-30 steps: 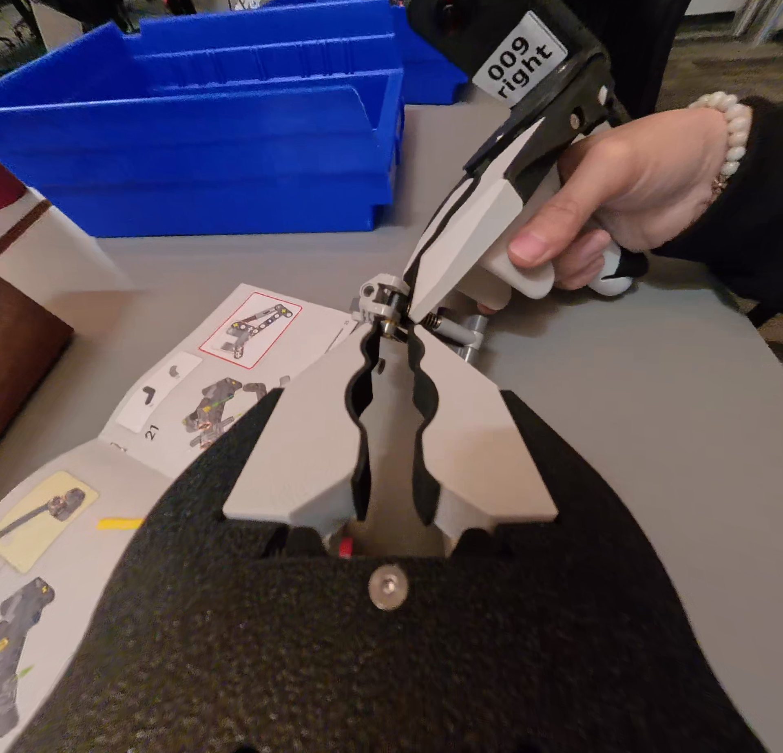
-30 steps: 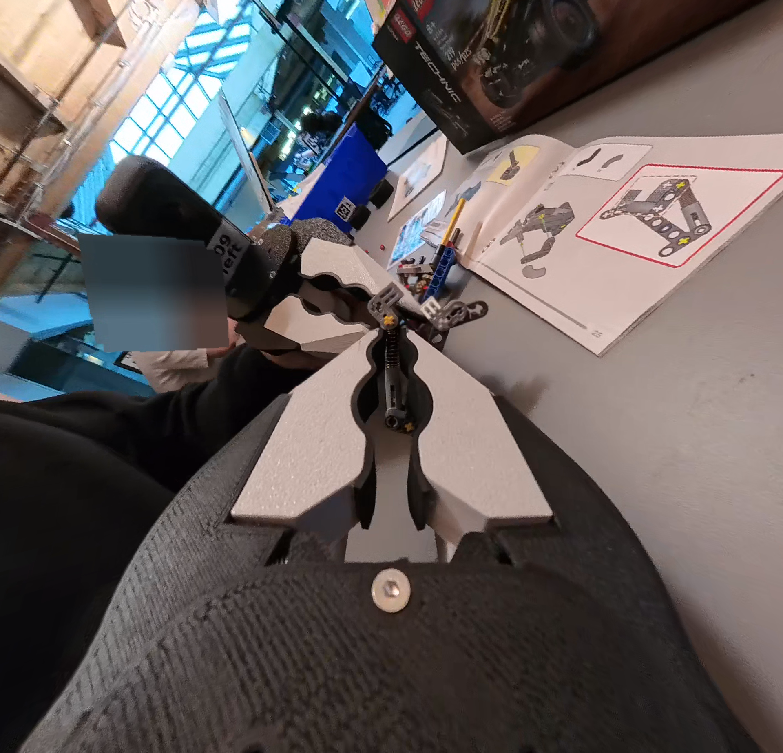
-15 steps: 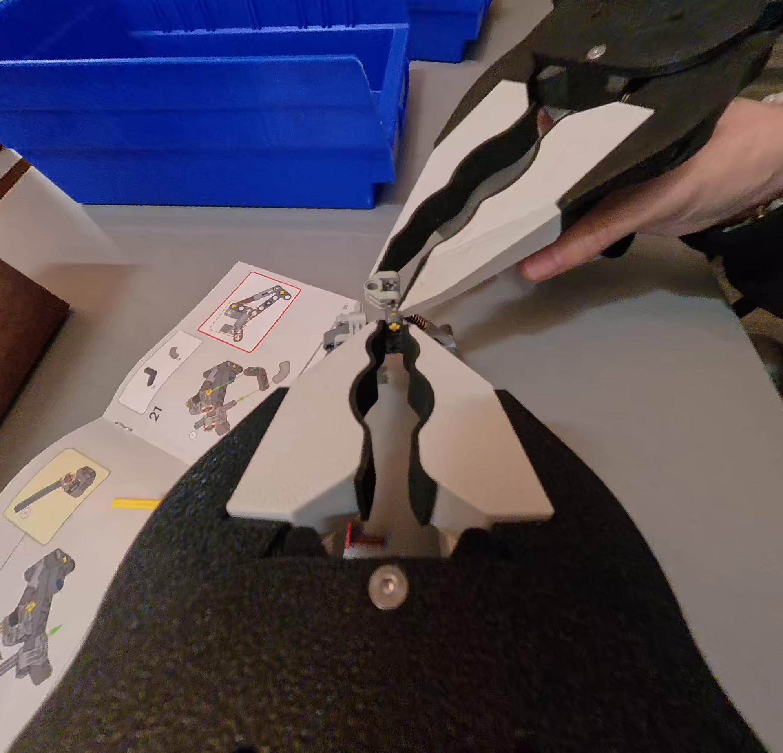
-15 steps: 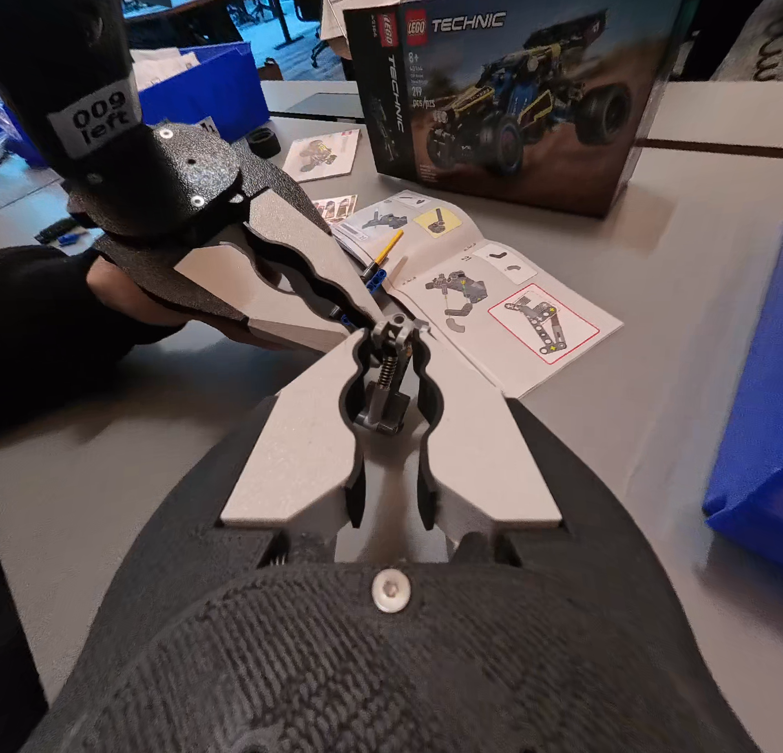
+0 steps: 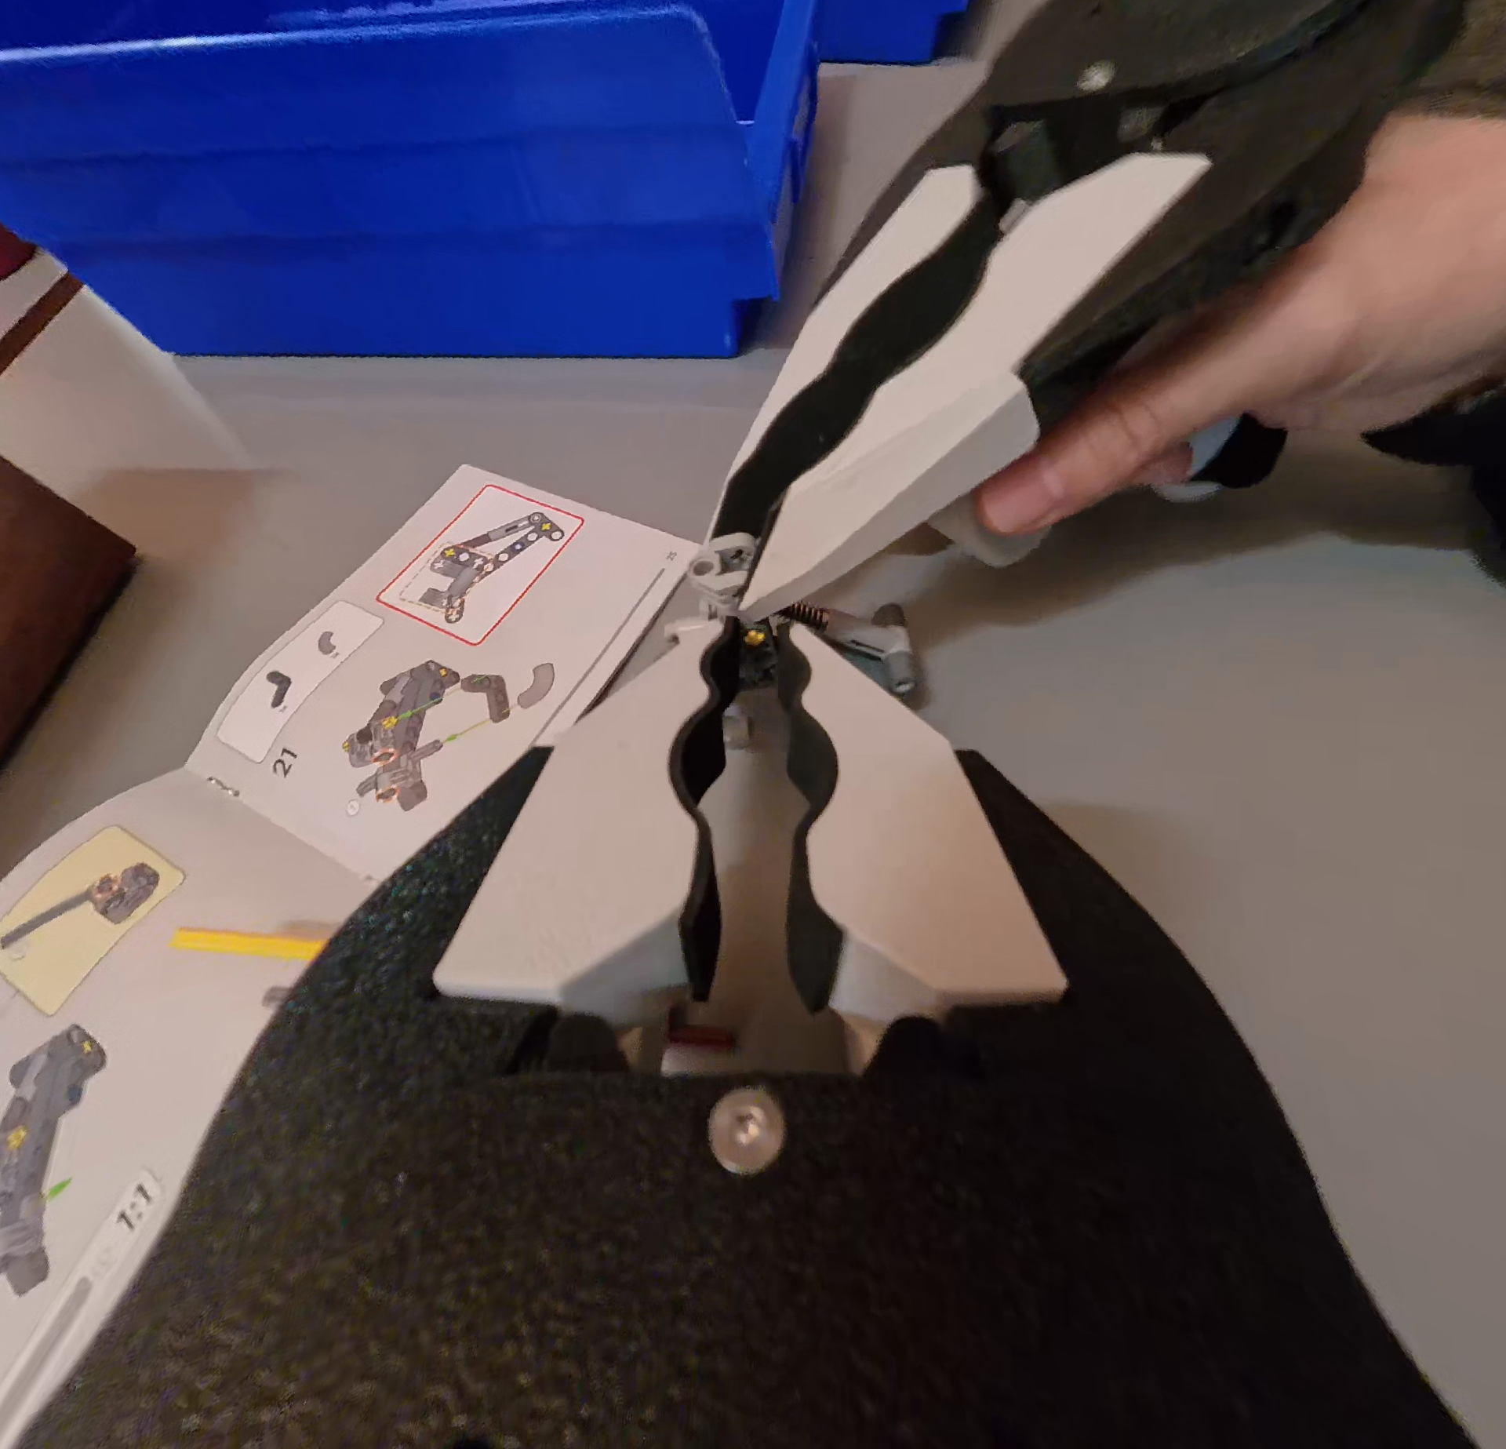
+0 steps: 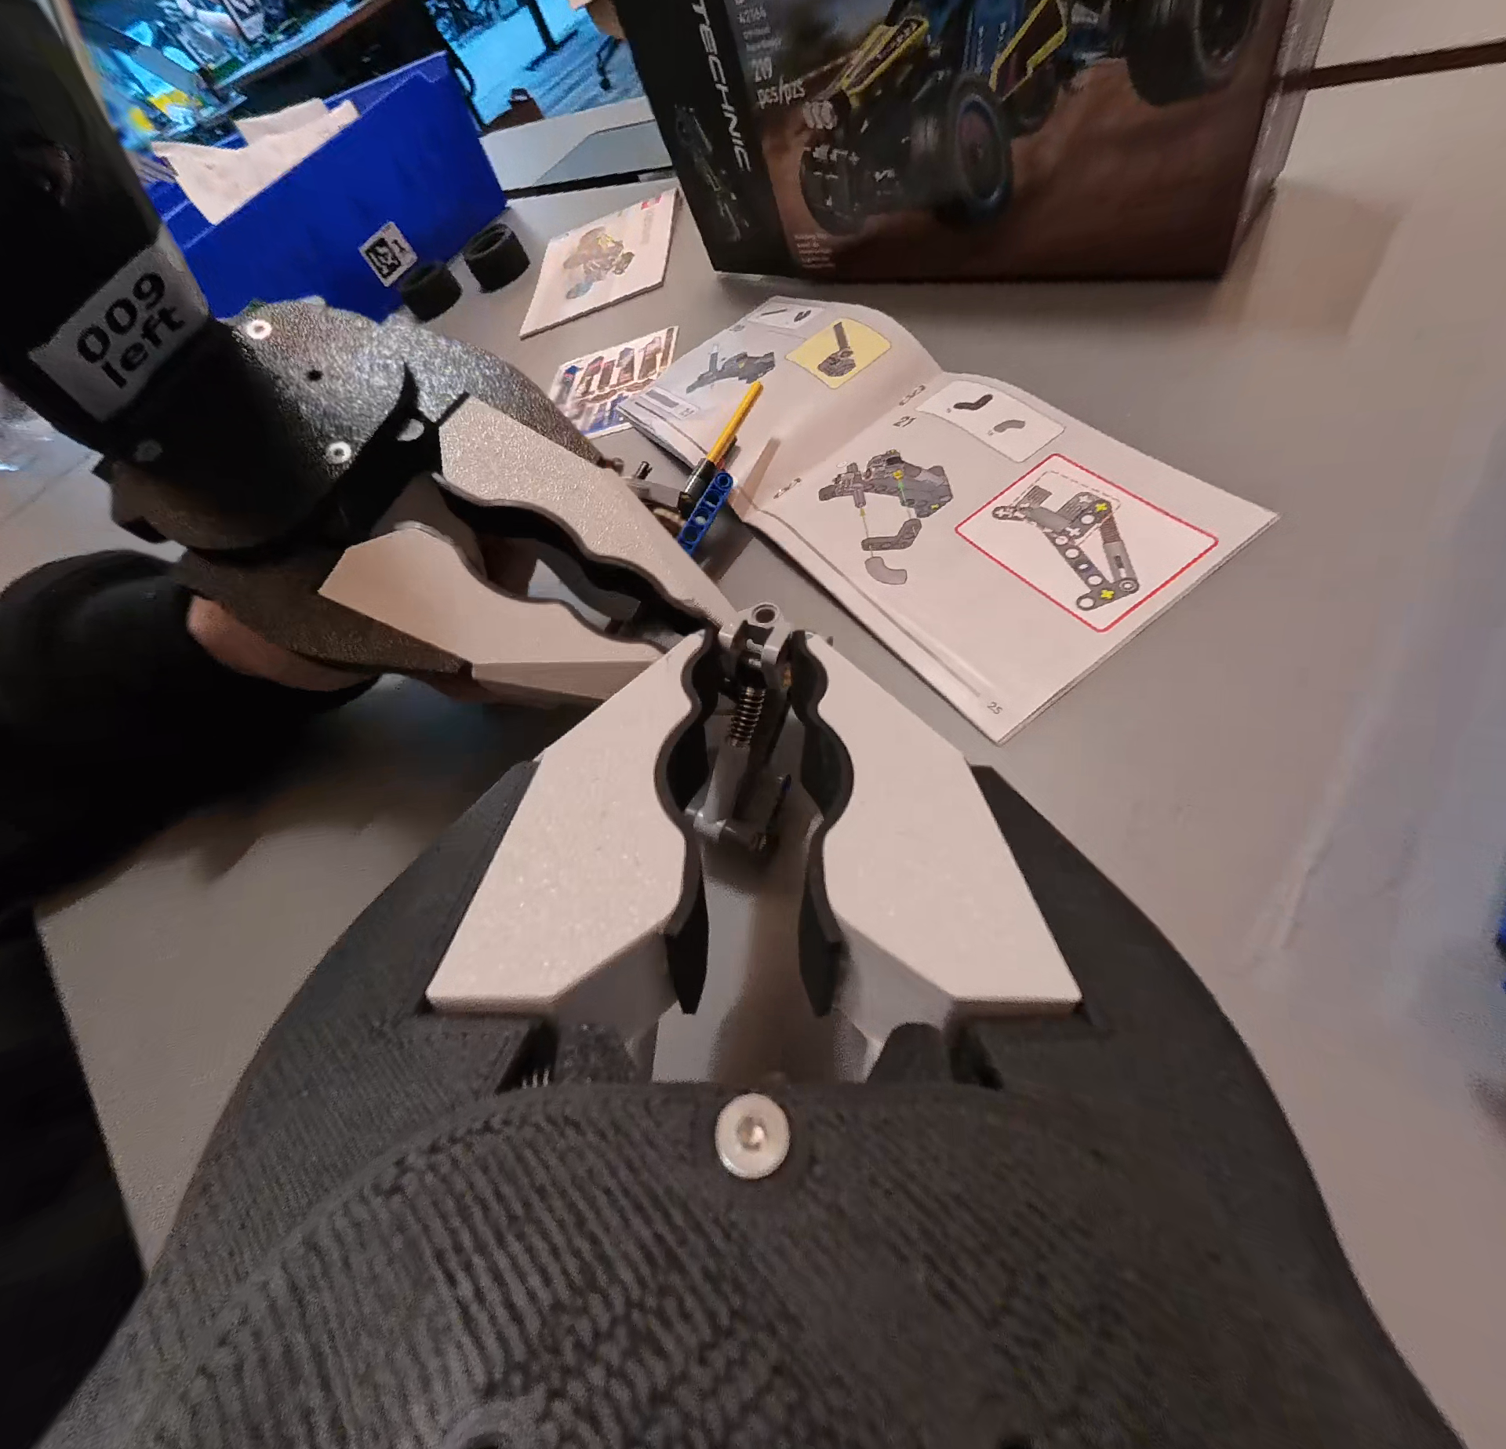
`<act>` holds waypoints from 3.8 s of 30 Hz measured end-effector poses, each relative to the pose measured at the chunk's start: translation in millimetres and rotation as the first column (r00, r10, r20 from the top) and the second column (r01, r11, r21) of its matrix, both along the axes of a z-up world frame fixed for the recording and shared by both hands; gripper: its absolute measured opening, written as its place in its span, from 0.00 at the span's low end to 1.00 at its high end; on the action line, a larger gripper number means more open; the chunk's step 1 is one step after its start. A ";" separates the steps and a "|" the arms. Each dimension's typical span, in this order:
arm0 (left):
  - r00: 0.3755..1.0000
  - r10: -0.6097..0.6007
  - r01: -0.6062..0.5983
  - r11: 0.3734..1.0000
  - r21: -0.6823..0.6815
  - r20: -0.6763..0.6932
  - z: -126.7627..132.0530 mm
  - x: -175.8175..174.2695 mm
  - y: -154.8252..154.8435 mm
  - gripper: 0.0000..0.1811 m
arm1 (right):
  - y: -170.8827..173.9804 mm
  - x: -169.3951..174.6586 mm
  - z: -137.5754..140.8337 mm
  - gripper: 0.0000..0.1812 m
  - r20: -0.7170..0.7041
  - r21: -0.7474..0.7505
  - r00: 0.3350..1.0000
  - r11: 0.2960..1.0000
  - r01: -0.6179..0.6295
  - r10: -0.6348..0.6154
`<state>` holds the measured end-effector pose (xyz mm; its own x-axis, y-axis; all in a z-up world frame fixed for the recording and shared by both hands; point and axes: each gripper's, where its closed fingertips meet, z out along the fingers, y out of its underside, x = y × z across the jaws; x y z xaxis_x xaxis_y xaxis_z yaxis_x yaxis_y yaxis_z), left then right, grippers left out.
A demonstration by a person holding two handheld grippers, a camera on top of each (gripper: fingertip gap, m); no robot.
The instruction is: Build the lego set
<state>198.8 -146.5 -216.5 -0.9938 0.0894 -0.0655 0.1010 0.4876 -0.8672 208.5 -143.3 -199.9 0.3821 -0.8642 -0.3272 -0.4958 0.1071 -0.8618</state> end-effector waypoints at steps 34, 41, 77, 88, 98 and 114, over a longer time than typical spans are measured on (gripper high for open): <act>0.998 -0.036 0.035 0.999 -0.014 -0.056 2.4 -7.3 5.0 0.02 | 7.0 -21.1 21.3 0.11 0.193 -0.212 0.967 0.969 -0.124 0.166; 0.994 -0.102 0.102 0.995 0.001 -0.033 0.1 -13.2 4.2 0.02 | 15.1 -28.8 19.4 0.08 0.246 -0.587 0.901 0.795 -0.157 0.359; 0.946 -0.305 0.308 0.951 -0.012 0.110 1.0 -36.2 6.3 0.02 | 6.0 -37.7 16.0 0.10 0.253 -0.717 0.877 0.687 -0.113 0.408; 0.945 -0.293 0.299 0.954 -0.017 0.143 1.2 -35.4 5.3 0.02 | 4.3 -37.0 9.1 0.19 0.056 -0.615 0.912 0.734 -0.288 0.406; 0.950 -0.271 0.277 0.961 -0.017 0.157 0.8 -34.9 2.3 0.02 | -2.5 -37.1 -2.0 0.14 0.060 -0.518 0.994 0.854 -0.043 0.087; 0.962 -0.223 0.232 0.972 -0.038 0.156 4.0 -30.3 -0.6 0.02 | -3.4 -34.0 -1.8 0.07 0.131 -0.382 0.988 0.915 0.131 -0.086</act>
<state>168.5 -147.1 -212.4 -0.9263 0.3039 -0.2227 0.3339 0.3880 -0.8591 174.6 -146.7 -201.7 0.2930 -0.9527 0.0805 -0.4008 -0.1988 -0.8944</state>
